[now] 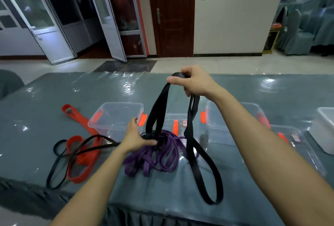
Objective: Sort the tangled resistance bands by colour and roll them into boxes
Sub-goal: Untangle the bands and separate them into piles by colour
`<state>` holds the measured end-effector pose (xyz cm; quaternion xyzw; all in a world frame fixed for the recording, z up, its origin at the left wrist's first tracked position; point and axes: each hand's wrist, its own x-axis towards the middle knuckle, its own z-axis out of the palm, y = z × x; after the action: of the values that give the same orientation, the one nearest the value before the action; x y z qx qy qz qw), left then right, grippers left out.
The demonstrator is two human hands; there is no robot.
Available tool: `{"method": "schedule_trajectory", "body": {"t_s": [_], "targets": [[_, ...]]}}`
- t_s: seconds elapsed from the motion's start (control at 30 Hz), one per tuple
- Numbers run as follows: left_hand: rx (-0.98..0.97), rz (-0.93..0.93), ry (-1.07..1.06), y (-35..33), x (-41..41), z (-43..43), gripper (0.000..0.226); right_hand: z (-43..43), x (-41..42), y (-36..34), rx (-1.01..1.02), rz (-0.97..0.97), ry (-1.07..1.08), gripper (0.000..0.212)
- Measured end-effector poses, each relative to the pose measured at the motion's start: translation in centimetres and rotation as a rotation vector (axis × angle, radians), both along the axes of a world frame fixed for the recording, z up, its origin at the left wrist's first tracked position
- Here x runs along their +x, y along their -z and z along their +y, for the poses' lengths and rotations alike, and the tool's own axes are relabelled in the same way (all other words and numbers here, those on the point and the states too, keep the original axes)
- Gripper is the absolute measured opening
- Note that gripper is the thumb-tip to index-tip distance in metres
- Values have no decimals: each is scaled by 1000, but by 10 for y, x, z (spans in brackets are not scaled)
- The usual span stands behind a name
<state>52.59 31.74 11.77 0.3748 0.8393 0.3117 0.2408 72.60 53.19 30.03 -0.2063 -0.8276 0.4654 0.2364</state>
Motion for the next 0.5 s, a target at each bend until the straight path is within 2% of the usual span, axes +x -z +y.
{"method": "schedule_trajectory", "body": {"t_s": [0.07, 0.1, 0.17, 0.2, 0.23, 0.33, 0.43, 0.5], "targets": [[-142, -61, 8, 36, -3, -7, 129, -1, -6, 4, 11, 18, 52, 57], [-191, -30, 27, 49, -4, -6, 111, -2, -9, 4, 15, 29, 71, 56], [-214, 121, 90, 64, -9, 0, 59, -2, -13, 7, 29, 38, 110, 53], [-184, 156, 126, 63, -14, 4, 39, -1, -14, 9, 46, 29, 141, 53], [-142, 147, 158, 57, -19, 7, 31, 0, -15, 12, 71, 10, 178, 53], [66, 58, 195, 10, -47, 14, 30, 3, -18, 24, 150, -95, 282, 56], [260, 1, 159, -43, -76, 5, 53, 3, -27, 38, 183, -147, 379, 58], [445, -24, 88, -64, -96, -5, 55, 2, -35, 44, 192, -164, 432, 58]]}}
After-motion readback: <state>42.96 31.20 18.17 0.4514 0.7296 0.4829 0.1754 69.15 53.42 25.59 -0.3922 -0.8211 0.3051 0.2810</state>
